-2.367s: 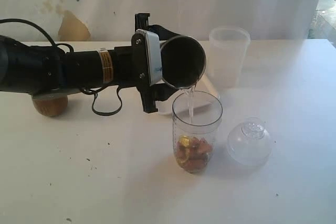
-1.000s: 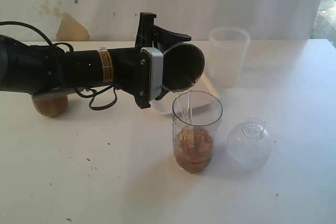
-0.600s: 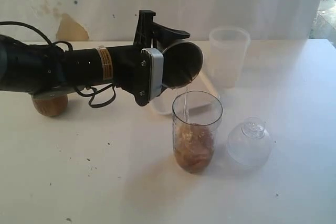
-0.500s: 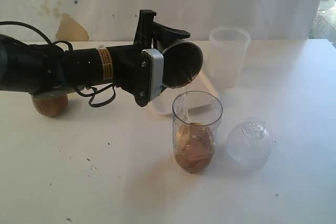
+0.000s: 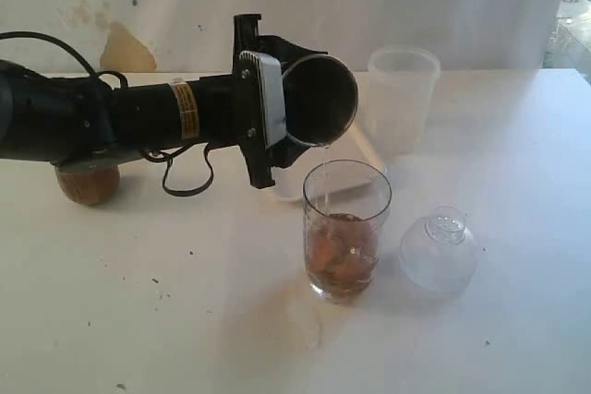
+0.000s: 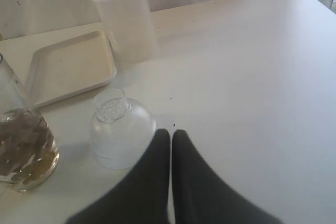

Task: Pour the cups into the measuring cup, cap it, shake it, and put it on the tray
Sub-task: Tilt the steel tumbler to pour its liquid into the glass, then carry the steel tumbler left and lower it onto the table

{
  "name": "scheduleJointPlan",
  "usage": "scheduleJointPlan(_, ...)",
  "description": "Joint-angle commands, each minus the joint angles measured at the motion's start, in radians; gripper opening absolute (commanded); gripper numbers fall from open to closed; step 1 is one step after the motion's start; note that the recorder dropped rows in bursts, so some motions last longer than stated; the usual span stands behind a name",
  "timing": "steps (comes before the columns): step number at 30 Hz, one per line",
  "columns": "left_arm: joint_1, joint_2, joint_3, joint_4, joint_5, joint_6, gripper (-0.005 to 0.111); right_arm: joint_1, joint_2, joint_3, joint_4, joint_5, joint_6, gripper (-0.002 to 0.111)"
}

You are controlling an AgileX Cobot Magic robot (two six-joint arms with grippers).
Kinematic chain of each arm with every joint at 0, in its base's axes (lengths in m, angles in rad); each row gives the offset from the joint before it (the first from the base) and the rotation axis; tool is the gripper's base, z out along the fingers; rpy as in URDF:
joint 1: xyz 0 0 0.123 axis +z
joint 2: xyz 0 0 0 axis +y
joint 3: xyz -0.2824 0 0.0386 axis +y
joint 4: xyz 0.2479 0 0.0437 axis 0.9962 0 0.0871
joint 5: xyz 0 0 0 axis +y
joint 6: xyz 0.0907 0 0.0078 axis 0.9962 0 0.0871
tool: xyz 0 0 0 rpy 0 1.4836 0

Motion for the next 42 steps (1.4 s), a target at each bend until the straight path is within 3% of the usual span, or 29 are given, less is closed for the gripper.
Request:
scheduleJointPlan(1, -0.007, -0.018, -0.010, -0.031, -0.013, -0.361, 0.000, -0.003, -0.004, 0.006, -0.007, -0.002, 0.003, 0.001)
scheduleJointPlan(2, -0.007, -0.018, -0.010, -0.051, 0.019, -0.519, 0.000, -0.003, -0.004, 0.006, -0.007, -0.002, 0.003, 0.001)
scheduleJointPlan(4, -0.003, -0.018, -0.010, -0.120, 0.107, -0.680, 0.000, -0.003, -0.004, 0.006, -0.007, -0.002, 0.003, 0.001)
scheduleJointPlan(6, 0.020, -0.011, -0.010, -0.253, 0.163, -0.746, 0.000, -0.003, -0.004, 0.006, -0.007, -0.002, 0.003, 0.001)
scheduleJointPlan(9, 0.087, 0.026, -0.003, -0.435, 0.050, -0.837, 0.000, -0.003, -0.004, 0.006, -0.007, -0.002, 0.003, 0.001)
scheduleJointPlan(11, 0.142, 0.067, 0.013, -0.530, -0.043, -0.808, 0.000, -0.003, -0.004, 0.006, -0.007, -0.002, 0.003, 0.001)
scheduleJointPlan(18, 0.225, 0.214, 0.013, -0.608, -0.130, -0.674, 0.000, -0.003, -0.004, 0.006, -0.007, -0.002, 0.003, 0.001)
scheduleJointPlan(27, 0.239, 0.349, 0.012, -0.668, -0.312, -0.669, 0.000, -0.003, -0.004, 0.006, -0.007, -0.002, 0.028, 0.001)
scheduleJointPlan(37, 0.239, 0.381, 0.007, -0.675, -0.292, -0.676, 0.000, -0.003, -0.004, 0.006, -0.007, -0.002, 0.037, 0.001)
scheduleJointPlan(40, 0.239, 0.381, 0.007, -0.671, -0.290, -0.676, 0.009, -0.003, -0.004, 0.006, -0.007, -0.002, 0.037, 0.001)
scheduleJointPlan(42, 0.237, 0.381, 0.007, -0.671, -0.290, -0.676, 0.026, -0.003, -0.004, 0.006, -0.005, -0.002, 0.037, 0.001)
